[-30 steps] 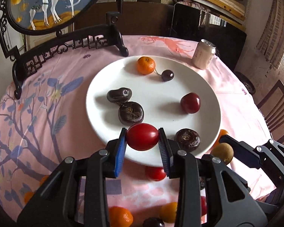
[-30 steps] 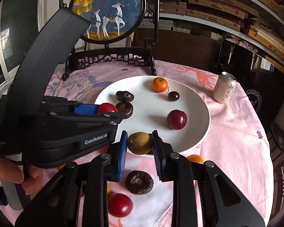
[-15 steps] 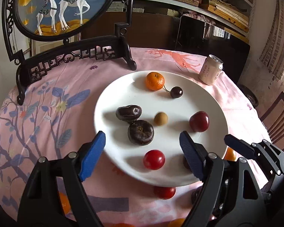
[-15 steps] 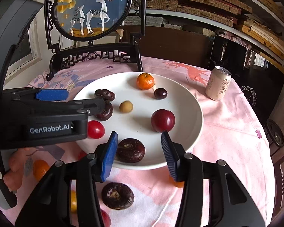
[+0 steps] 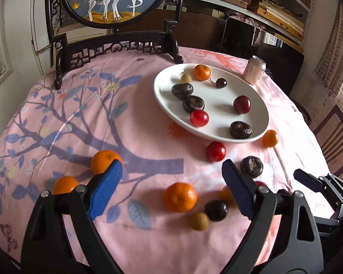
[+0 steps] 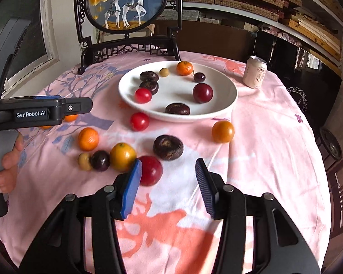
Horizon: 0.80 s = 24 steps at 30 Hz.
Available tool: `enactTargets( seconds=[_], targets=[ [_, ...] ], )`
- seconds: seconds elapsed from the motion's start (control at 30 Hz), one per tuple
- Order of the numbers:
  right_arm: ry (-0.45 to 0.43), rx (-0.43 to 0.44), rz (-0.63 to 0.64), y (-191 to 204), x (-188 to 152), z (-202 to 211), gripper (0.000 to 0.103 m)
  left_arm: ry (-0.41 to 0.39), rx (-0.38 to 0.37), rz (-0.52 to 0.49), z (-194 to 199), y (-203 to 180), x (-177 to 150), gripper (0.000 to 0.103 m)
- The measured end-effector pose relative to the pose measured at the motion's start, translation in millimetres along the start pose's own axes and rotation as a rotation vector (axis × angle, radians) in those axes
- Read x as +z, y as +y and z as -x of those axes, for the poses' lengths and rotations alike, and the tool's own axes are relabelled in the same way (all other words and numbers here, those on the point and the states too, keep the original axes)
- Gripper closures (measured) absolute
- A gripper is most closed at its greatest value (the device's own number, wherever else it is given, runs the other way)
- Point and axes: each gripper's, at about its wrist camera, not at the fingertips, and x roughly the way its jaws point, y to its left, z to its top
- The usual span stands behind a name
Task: Organize fruits
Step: 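Grasp a red plum with the right gripper while the left gripper grasps a small brown fruit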
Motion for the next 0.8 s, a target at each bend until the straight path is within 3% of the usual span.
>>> enactTargets(
  seconds=[0.23,0.43,0.5,0.7,0.73,0.77,0.8],
  targets=[
    [0.093,-0.001,0.018,18.5,-18.6,-13.5,0.054,0.03,0.003,-0.019,2.5,9.5,-33.2,0.012],
    [0.149,-0.013,0.012,23.1,-15.6,-37.6,0.054,0.016,-0.021,-0.048,-1.6,9.5,-39.8,0.012],
    [0.145,-0.012,0.008,22.6,-11.0,-43.2,0.054,0.013,-0.053,-0.037,-3.6,11.8,-41.0,0.012],
    [0.132,-0.023,-0.023,18.8,3.2,-58.3,0.054,0.064,-0.041,-0.049,-13.7,14.0,-44.8,0.012],
    [0.126,-0.019,-0.037,17.8,3.7,-59.8,0.055,0.079,-0.049,-0.053,-15.6,13.1,-45.9,0.012],
    [0.117,-0.013,-0.047,17.6,3.8,-60.3,0.065,0.08,-0.056,-0.055,-15.5,12.3,-46.9,0.012],
    [0.111,-0.007,-0.046,18.9,3.7,-59.6,0.065,0.076,-0.057,-0.062,-14.8,10.8,-47.5,0.012]
  ],
)
